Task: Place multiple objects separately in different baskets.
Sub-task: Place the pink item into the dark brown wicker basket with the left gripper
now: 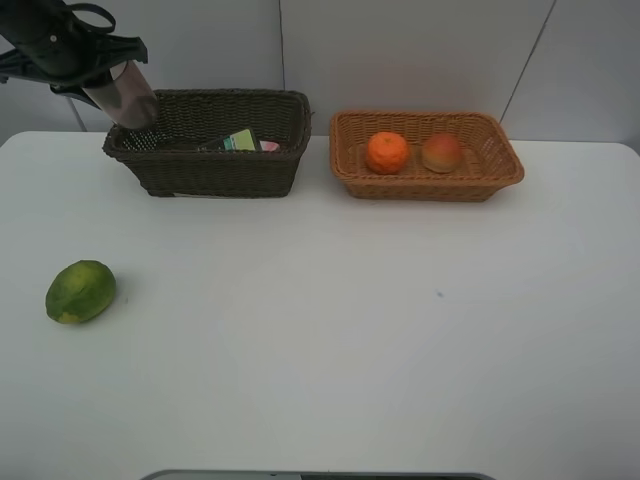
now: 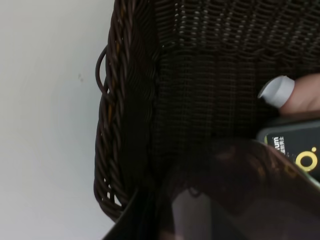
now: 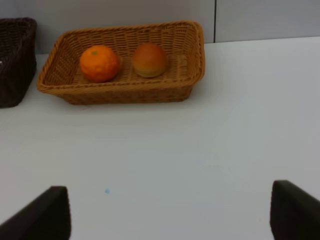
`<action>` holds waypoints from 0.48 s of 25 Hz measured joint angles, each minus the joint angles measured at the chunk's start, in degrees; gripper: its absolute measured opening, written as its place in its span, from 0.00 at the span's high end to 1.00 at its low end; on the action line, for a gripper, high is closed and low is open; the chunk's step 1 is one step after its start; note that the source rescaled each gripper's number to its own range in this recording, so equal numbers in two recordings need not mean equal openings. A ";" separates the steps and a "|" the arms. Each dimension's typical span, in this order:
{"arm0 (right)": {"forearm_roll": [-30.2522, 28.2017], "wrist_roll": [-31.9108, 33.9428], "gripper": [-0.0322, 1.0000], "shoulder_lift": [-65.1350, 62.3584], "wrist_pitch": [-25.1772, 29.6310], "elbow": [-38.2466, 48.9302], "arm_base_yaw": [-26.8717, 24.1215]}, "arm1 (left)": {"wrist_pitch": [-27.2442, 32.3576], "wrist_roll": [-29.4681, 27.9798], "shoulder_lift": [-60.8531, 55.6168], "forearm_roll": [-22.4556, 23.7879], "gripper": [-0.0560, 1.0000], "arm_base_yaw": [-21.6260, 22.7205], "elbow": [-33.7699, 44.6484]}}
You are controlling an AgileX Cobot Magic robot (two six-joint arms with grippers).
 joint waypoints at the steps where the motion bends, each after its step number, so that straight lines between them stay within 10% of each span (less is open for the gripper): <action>1: 0.00 0.00 0.26 0.00 0.00 0.00 0.00 | -0.61 0.00 0.23 -0.21 0.94 0.00 0.00; 12: 0.00 0.00 0.26 0.00 0.00 0.00 0.00 | -7.35 0.00 6.05 -0.39 0.94 0.00 -0.87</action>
